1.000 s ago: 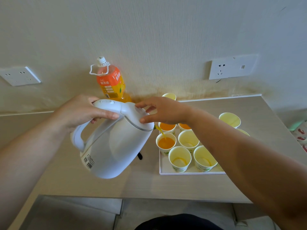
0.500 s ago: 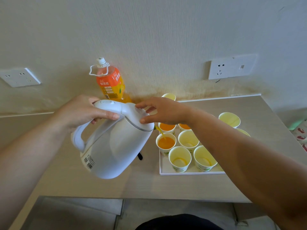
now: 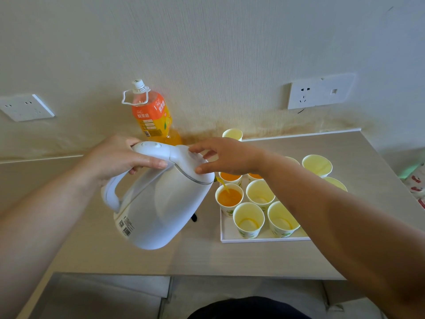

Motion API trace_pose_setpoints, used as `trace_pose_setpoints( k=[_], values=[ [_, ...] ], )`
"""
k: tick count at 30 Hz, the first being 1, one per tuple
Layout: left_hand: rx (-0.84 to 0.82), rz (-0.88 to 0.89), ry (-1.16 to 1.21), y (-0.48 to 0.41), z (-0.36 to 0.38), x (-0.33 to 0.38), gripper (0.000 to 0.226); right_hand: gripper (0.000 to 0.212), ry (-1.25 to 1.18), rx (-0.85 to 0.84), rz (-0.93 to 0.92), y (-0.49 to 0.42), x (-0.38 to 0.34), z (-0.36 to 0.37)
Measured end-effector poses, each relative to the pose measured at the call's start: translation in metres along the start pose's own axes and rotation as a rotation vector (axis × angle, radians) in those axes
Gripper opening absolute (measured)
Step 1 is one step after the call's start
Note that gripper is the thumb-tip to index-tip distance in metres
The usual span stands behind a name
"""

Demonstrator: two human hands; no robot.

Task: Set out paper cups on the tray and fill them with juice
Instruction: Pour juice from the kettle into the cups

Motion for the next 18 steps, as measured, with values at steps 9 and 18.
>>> trace_pose_setpoints(
  k=[9, 18],
  values=[
    [0.033, -0.027, 0.013, -0.005, 0.007, -0.004, 0.055, 0.056, 0.011, -0.014, 0.018, 0.002, 0.005, 0.001],
    [0.009, -0.026, 0.165, -0.009, 0.032, -0.016, 0.07, 0.057, 0.077, -0.039, 0.046, 0.006, 0.014, 0.004]
  ],
)
Point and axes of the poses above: each hand's wrist, its own y-axis away from the middle knuckle, its own z-axis out of the palm, x = y × z, the point moved 6 cm from there along -y, towards the middle knuckle, and after that the axes turned 2 degrees about z, right-handed, at the moved point
